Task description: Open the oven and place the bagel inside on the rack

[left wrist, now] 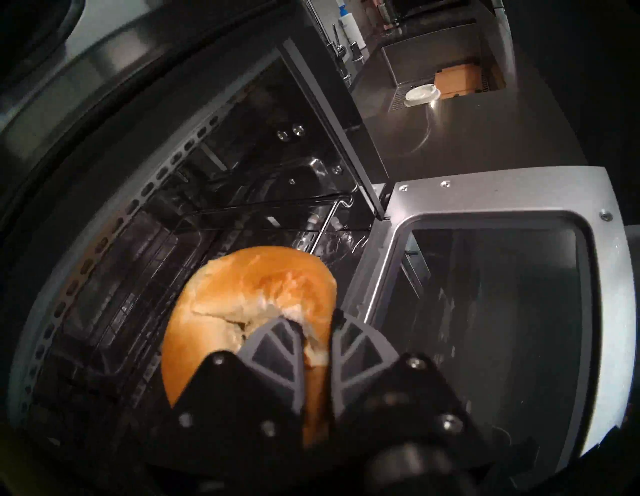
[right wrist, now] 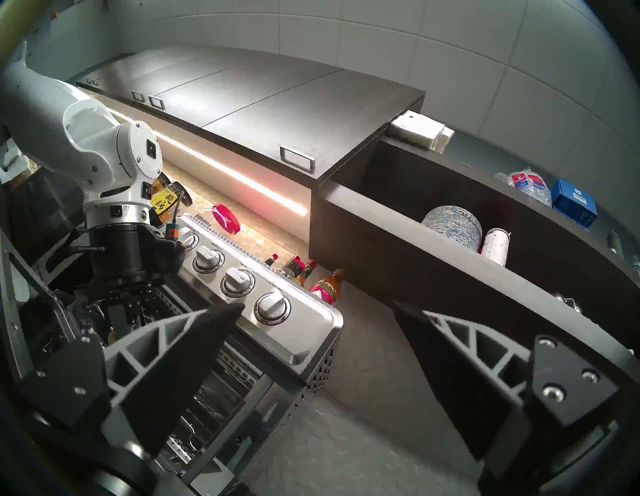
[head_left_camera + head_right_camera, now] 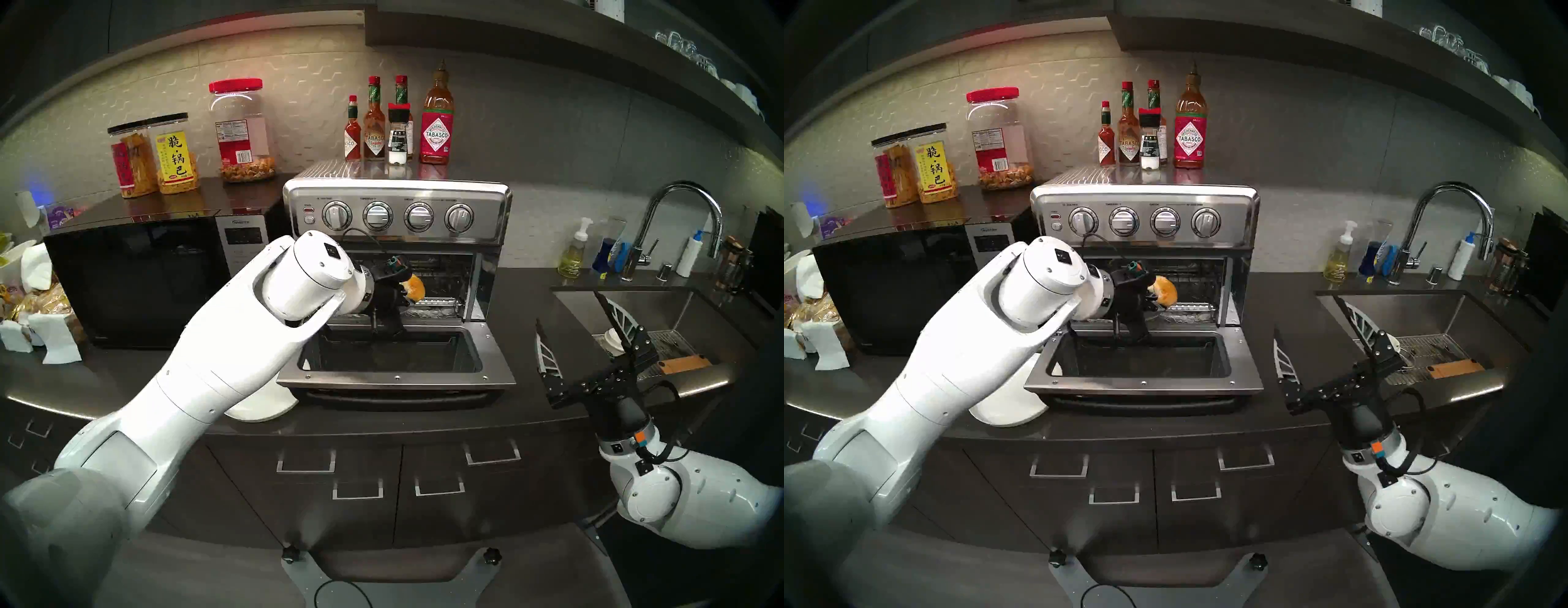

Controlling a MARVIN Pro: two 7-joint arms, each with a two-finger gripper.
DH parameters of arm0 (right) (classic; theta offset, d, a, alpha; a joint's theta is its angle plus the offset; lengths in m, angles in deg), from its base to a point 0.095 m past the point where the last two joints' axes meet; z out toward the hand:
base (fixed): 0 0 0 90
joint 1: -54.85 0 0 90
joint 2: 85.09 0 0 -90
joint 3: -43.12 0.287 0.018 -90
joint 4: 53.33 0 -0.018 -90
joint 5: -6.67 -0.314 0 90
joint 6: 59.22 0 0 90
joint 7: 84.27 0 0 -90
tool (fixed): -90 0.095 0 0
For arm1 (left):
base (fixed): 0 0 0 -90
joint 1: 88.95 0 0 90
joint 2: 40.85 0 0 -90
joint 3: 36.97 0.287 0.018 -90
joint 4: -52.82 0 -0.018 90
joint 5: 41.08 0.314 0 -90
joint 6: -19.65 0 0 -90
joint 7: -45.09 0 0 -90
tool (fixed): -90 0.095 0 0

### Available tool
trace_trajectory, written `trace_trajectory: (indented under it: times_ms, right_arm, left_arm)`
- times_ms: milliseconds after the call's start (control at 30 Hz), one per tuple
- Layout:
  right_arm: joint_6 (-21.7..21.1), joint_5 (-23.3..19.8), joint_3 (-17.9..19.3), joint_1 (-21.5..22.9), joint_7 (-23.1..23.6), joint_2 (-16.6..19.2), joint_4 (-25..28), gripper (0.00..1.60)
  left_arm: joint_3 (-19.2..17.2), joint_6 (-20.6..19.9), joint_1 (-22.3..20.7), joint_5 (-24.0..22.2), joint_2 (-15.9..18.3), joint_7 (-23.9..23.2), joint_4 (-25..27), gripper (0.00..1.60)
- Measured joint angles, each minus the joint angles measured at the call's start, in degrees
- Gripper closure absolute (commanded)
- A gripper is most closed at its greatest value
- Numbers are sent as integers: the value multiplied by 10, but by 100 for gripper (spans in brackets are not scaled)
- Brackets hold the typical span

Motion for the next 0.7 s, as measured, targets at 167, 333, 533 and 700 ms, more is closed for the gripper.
trace_trajectory:
  times_ms: [167,333,533,700]
  right_arm:
    - [0,0,0,0,0,0,0,0]
    - [0,0,0,0,0,0,0,0]
    - [0,0,0,0,0,0,0,0]
    - [0,0,0,0,0,0,0,0]
  left_arm:
    - [-8,-7,-1,4,8,-4,8,160]
    - [-16,-5,-1,8,13,4,6,160]
    - [-25,9,0,12,11,18,-13,160]
    - [-26,22,0,16,5,29,-35,160]
